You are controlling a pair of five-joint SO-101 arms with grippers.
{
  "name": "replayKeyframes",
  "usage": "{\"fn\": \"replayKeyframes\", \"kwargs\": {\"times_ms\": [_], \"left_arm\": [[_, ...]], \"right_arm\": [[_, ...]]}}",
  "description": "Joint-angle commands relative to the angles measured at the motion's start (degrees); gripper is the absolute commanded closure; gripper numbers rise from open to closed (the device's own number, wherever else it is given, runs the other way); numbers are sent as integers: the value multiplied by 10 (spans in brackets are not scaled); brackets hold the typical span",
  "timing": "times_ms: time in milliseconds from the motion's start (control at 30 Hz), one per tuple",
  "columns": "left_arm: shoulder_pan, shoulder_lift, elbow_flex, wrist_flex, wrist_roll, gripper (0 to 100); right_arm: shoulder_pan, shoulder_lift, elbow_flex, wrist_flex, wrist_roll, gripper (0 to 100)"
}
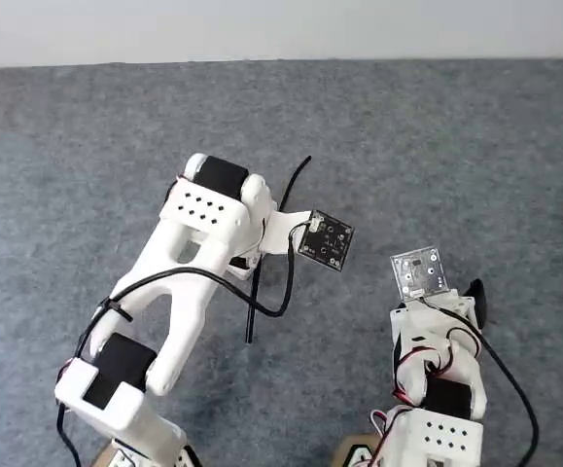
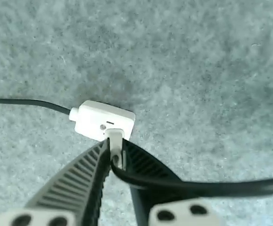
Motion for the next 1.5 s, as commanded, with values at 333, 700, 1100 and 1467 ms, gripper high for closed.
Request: {"fn": "replayKeyframes", "kwargs": {"times_ms": [333, 700, 1100, 1467], "left_arm": [[-5, 40, -23, -46, -8, 991], [29, 40, -41, -47, -1, 991], [43, 40, -41, -12, 12, 991], [23, 40, -58, -9, 12, 991]], "right_arm": [[3, -7, -3, -7, 5, 685], [3, -7, -3, -7, 5, 685], [3, -7, 3, -11, 5, 685], [3, -7, 3, -11, 5, 685]]}}
